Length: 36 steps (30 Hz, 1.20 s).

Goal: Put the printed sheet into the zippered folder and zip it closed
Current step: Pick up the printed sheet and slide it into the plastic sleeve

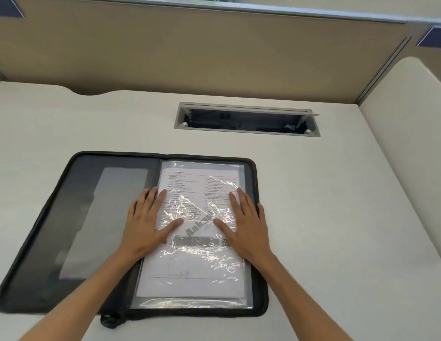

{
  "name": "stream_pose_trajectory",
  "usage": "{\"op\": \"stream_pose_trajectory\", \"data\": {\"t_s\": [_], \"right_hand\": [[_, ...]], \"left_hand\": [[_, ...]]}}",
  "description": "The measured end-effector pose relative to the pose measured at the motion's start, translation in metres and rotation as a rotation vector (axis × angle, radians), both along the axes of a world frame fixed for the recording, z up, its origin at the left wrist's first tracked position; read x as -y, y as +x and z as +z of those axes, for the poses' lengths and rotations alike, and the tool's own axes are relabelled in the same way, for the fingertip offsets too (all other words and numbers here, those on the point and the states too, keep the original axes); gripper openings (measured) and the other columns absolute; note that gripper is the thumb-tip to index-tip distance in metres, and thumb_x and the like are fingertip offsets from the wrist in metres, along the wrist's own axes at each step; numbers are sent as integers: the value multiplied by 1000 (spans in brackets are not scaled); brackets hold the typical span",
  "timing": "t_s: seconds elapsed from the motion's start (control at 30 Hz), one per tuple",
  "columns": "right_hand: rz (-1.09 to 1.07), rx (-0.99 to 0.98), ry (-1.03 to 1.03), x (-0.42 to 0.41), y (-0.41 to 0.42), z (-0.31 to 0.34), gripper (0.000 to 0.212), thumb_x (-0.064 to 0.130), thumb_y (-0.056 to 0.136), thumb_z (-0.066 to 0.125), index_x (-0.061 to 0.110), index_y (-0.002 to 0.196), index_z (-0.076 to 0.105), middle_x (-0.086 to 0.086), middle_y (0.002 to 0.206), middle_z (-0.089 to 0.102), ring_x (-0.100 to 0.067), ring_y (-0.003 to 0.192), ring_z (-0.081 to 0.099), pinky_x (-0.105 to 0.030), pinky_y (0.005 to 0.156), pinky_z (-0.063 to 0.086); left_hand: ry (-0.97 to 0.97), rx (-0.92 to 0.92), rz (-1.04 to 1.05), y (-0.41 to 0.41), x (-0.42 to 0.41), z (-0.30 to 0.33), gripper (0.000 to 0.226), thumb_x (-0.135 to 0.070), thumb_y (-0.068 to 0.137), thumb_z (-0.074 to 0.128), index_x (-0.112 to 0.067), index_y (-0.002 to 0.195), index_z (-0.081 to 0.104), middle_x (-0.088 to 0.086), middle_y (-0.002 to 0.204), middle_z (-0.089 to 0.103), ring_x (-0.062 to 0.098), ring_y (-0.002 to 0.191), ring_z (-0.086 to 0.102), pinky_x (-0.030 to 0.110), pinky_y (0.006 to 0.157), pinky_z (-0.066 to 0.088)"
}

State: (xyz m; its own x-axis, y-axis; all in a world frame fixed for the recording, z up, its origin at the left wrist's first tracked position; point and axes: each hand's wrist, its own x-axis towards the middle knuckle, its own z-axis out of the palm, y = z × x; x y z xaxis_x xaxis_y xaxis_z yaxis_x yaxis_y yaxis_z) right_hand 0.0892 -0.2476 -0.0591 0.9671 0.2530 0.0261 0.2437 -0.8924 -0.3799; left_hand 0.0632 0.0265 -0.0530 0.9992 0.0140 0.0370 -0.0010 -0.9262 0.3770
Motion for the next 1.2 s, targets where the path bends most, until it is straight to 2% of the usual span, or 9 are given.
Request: {"op": "stream_pose_trajectory", "data": {"t_s": [0.17,0.47,0.6,0.73,0.9,1.03,1.13,1.2], "right_hand": [[-9,9,-8,14,21,-1,81,78,89,18,31,154,11,8,163,5,-7,149,1,-44,121,7],[-7,6,-20,39,48,4,84,79,86,20,29,154,16,7,163,10,-10,149,6,-42,121,6],[-12,-30,43,38,47,8,85,76,88,26,27,155,10,6,163,5,-9,149,5,-43,121,5],[-76,-104,156,38,44,12,91,72,89,33,16,155,5,2,163,6,-12,149,7,-41,122,5],[-52,-171,203,43,41,20,78,49,95,49,14,154,13,0,162,15,-14,148,15,-43,122,7],[-70,-105,311,42,35,32,57,37,94,57,10,142,41,-7,147,46,-23,133,44,-45,112,34],[-132,-18,270,44,26,34,49,34,91,62,7,131,55,-8,138,55,-25,125,52,-38,104,39],[-142,-17,236,47,20,34,47,35,89,63,7,126,59,-6,135,56,-24,121,54,-38,100,42]], "left_hand": [[40,15,-9,21,15,-1,91,-81,81,27,-27,154,15,2,162,15,17,149,1,46,120,5],[-39,-49,-40,49,33,3,94,-80,80,26,-24,154,13,2,163,11,17,149,-2,44,120,-1],[-59,-43,-42,42,18,5,91,-76,81,33,-19,152,23,-1,161,19,15,149,6,44,120,3],[-73,-44,-36,25,5,3,94,-80,78,30,-19,149,30,-4,160,20,14,148,8,45,120,4],[-115,-51,-57,10,-2,3,83,-73,83,36,-21,148,33,-3,160,20,14,148,9,45,120,4],[-68,4,-4,2,-16,6,67,-61,91,45,-19,143,41,3,155,32,20,146,19,50,118,13],[-30,48,61,-4,-33,10,59,-55,90,50,-15,134,51,7,148,42,24,140,31,53,114,22],[-6,63,124,-8,-47,12,60,-55,84,50,-12,126,57,11,142,48,28,135,38,53,110,28]]}}
